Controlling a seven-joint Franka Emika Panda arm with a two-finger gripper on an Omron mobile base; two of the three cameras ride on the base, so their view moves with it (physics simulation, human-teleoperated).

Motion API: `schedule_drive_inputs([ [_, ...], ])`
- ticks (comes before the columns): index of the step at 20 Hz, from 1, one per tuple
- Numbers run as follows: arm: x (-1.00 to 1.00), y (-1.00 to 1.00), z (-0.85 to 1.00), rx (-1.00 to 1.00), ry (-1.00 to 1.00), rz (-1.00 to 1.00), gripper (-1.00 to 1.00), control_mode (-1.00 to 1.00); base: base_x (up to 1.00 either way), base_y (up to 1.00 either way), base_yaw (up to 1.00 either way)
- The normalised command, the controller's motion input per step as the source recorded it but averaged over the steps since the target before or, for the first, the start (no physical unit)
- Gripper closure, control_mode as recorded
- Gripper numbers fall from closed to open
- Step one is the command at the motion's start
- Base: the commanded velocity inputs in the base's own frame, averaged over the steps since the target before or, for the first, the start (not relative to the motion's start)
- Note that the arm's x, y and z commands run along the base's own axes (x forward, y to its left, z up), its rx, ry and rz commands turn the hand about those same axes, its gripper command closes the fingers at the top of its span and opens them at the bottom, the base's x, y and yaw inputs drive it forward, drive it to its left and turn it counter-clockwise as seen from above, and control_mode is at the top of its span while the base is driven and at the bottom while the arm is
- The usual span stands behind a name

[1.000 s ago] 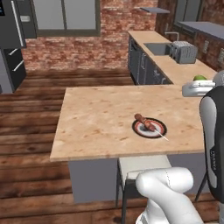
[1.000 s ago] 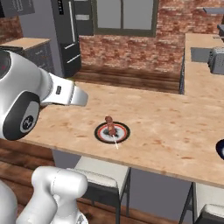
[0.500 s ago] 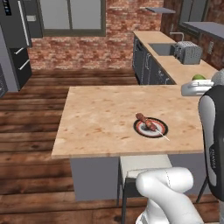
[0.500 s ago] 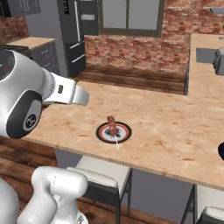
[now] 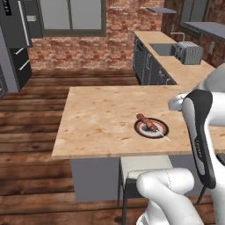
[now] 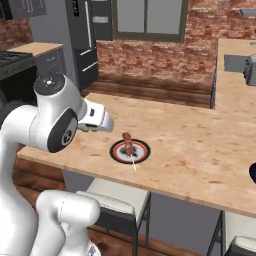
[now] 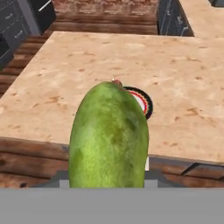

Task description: Pick up the mango and banana from the fridge and place one fruit on each plate on the dining counter.

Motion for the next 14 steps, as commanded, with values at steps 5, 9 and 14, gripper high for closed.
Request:
schedule_drive_inputs([
  [5, 0.75, 0.07, -0.98, -0.04, 0.23, 0.07, 1.00, -1.00, 0.00, 0.00, 0.00],
  [9, 0.91, 0.00, -0.65, -0.01, 0.17, 0.02, 1.00, -1.00, 0.00, 0.00, 0.00],
  [14, 0.79, 0.00, -0.69, -0.03, 0.16, 0.03, 1.00, -1.00, 0.00, 0.00, 0.00],
])
